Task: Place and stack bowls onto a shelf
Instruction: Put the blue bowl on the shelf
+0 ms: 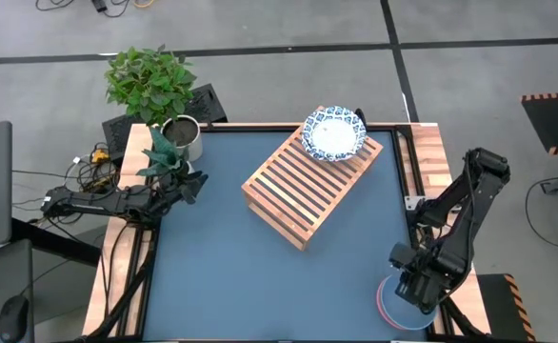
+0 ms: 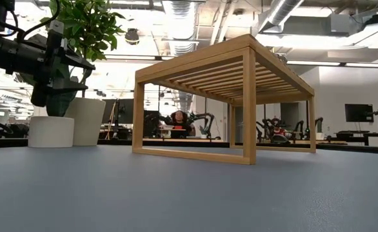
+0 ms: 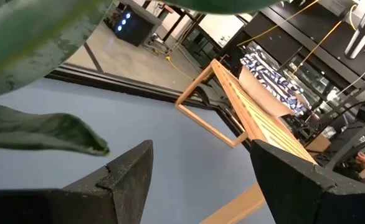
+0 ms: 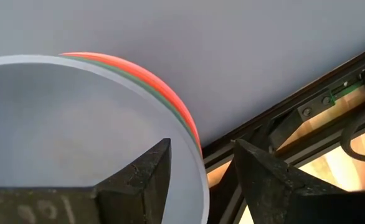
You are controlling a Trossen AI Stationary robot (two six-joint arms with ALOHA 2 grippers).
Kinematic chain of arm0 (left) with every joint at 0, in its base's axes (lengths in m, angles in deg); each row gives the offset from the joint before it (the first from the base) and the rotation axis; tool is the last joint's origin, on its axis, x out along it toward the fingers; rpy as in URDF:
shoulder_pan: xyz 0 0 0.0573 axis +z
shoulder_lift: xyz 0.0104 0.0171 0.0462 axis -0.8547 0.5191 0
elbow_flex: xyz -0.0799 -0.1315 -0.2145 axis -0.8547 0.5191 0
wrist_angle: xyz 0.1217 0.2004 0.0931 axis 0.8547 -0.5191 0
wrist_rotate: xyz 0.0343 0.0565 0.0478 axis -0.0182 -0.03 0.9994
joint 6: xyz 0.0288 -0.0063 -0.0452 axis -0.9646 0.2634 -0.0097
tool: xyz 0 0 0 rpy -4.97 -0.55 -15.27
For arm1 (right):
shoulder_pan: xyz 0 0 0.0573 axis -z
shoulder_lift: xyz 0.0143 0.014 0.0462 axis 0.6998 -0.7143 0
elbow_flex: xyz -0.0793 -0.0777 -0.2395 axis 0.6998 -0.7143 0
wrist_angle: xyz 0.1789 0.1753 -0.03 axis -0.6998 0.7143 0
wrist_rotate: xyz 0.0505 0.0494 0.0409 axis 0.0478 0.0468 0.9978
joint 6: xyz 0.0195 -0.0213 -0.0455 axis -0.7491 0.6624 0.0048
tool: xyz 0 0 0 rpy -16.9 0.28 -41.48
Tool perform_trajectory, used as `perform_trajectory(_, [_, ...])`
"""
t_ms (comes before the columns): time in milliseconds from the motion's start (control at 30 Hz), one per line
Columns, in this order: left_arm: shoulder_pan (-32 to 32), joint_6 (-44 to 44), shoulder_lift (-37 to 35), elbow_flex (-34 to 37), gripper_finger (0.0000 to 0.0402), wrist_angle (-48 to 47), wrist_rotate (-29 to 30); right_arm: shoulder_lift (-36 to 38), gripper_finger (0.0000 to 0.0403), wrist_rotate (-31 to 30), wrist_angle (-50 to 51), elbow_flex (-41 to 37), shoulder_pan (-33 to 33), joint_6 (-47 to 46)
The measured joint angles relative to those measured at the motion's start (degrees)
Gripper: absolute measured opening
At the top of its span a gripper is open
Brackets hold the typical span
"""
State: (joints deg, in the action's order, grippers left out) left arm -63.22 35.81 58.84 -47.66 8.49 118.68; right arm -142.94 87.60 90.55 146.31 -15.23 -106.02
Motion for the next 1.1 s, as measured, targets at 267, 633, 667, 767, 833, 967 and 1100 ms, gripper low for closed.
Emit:
perform_trajectory(267, [-0.02,0.02,0.00,0.00,0.0253,-0.02,0.15,-1.29,0.0183,0.76,-0.15,0.02,2.38,2.86])
perform_trajectory(633, [0.00,0.00,0.00,0.00,0.0253,-0.04,0.63,-1.10,0.0029,1.61,-0.40,0.23,7.45,9.39])
perform_trajectory(667, [-0.02,0.00,0.00,0.00,0.0253,-0.04,0.63,-1.03,0.0028,1.66,-0.62,0.29,7.99,10.77])
perform_trajectory(767, [-0.02,0.00,0.00,0.00,0.0253,-0.04,0.66,-1.14,0.0028,1.63,-0.72,0.20,9.35,12.31])
perform_trajectory(833, [0.00,-0.02,0.00,0.00,0.0253,-0.06,0.66,-1.13,0.0028,1.65,-0.75,0.20,10.17,13.13])
perform_trajectory(967, [-0.01,-0.60,0.00,0.00,0.0253,-0.05,0.68,-1.16,0.0028,1.59,-0.81,0.15,11.44,14.91])
perform_trajectory(1100, [-0.02,-1.53,0.01,0.00,0.0253,-0.07,0.79,-0.70,0.0028,0.27,-0.81,0.11,11.78,15.17])
